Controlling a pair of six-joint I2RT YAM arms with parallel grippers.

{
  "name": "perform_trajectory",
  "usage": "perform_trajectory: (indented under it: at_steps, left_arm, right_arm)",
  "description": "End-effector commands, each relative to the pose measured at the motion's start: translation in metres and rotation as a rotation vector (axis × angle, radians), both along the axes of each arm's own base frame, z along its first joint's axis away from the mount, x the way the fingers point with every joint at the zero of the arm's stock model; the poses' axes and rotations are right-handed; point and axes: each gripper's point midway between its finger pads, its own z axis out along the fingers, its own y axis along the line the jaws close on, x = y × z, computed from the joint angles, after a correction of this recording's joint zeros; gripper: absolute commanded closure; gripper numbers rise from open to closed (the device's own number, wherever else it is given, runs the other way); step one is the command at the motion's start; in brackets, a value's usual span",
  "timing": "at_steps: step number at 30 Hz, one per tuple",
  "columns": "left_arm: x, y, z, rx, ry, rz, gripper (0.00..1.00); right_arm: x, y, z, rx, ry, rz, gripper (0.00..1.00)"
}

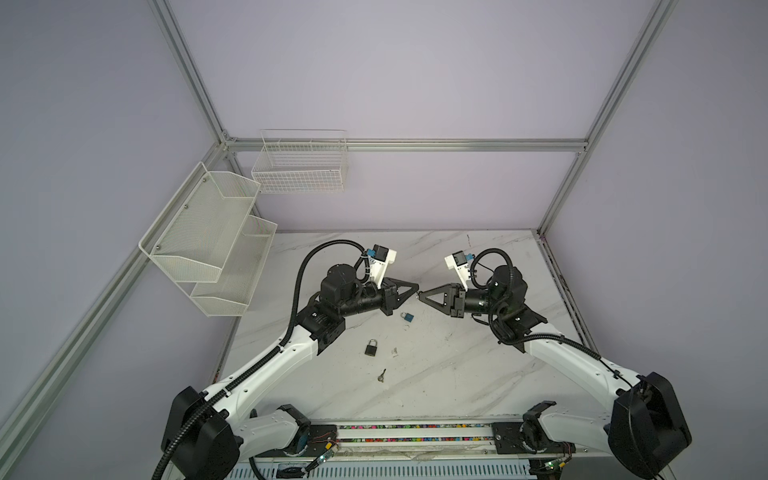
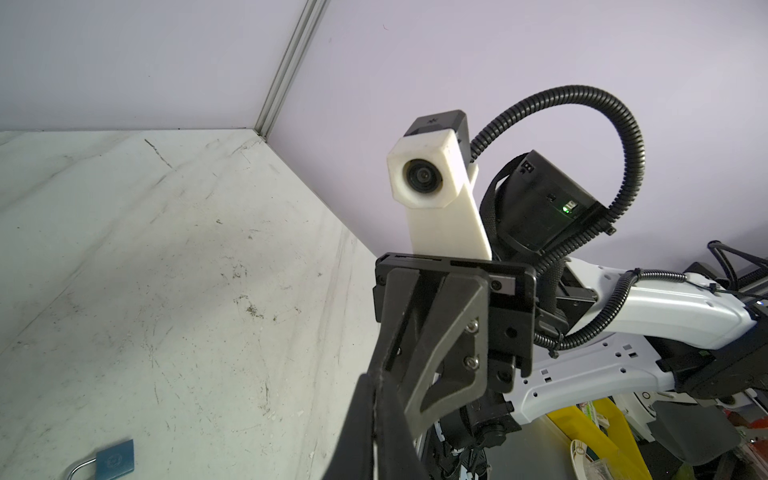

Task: Unlock with the key

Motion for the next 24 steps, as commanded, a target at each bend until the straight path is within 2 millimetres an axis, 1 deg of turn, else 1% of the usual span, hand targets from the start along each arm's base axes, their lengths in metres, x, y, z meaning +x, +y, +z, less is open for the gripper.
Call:
perform_trajectory:
  at_steps: [1, 12, 14, 18, 21, 24]
  left_arm:
    - [-0.0013, -0.0008, 0.0558, -0.079, -0.106, -0.019, 1.00]
    - [-0.0029, -0.0028, 0.0559, -0.072, -0.110, -0.037, 1.00]
    - [-0.0034, -0.0035, 0.0550, -0.069, -0.107, -0.043, 1.00]
    - [-0.0018, -0.0040, 0.0515, -0.057, -0.106, -0.042, 1.00]
    - [-0.0002, -0.0055, 0.0532, -0.051, -0.105, -0.046, 1.00]
    - [0.0001, -0.0060, 0.0574, -0.053, -0.107, -0.048, 0.99]
  right_arm:
    - [-0.0024, 0.0010, 0.0063, 0.024, -0.037, 0.024, 0.86]
    - [-0.0029, 0.0002, 0.0084, 0.027, -0.037, 0.023, 0.96]
    - [-0.0027, 0.0003, 0.0080, 0.028, -0.031, 0.021, 1.00]
    - [-0.0043, -0.0007, 0.0057, 0.037, -0.022, 0.020, 1.00]
    - [-0.0022, 0.0006, 0.0019, 0.033, 0.001, 0.020, 1.00]
    - [-0.0006, 0.0003, 0.0045, 0.037, 0.009, 0.010, 1.00]
